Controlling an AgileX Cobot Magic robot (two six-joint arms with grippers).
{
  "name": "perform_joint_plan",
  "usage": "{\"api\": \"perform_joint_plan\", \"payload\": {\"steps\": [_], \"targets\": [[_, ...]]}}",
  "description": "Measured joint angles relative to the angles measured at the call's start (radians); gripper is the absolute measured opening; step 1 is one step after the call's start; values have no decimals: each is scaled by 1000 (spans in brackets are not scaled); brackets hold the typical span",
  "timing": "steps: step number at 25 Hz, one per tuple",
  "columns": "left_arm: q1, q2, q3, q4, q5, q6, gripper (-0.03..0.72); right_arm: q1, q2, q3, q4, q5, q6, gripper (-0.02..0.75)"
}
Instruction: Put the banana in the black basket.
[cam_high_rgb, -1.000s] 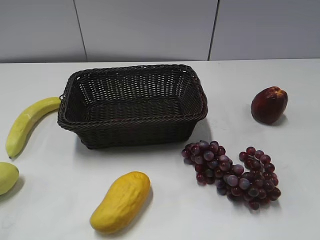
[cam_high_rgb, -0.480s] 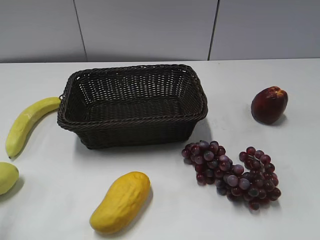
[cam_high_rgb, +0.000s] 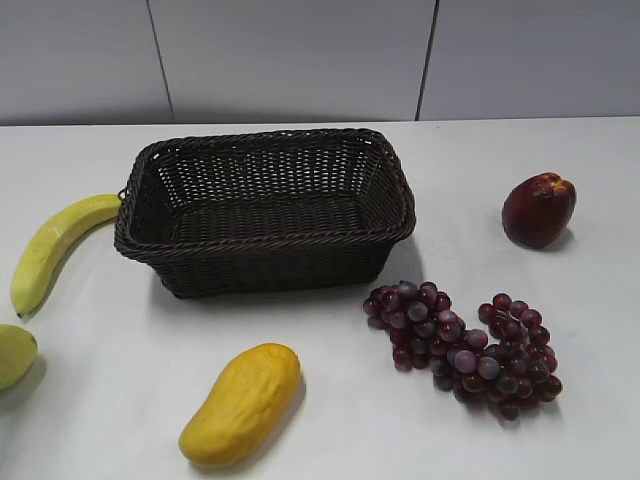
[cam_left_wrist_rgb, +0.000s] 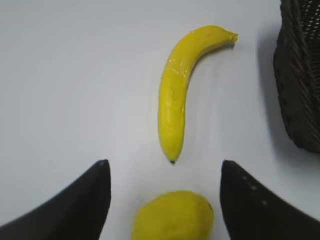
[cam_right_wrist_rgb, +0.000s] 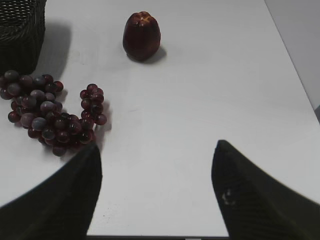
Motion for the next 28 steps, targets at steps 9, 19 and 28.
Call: {"api": "perform_joint_plan", "payload": {"steps": [9,19,28], "targets": [[-85,343,-205,10,1,29,665,0,0,0,0,0,0,551],[-86,594,-323,38,-20,30,665,0,0,0,0,0,0,551],[-86,721,-388,95,-55,30,663,0,0,0,0,0,0,551]]}}
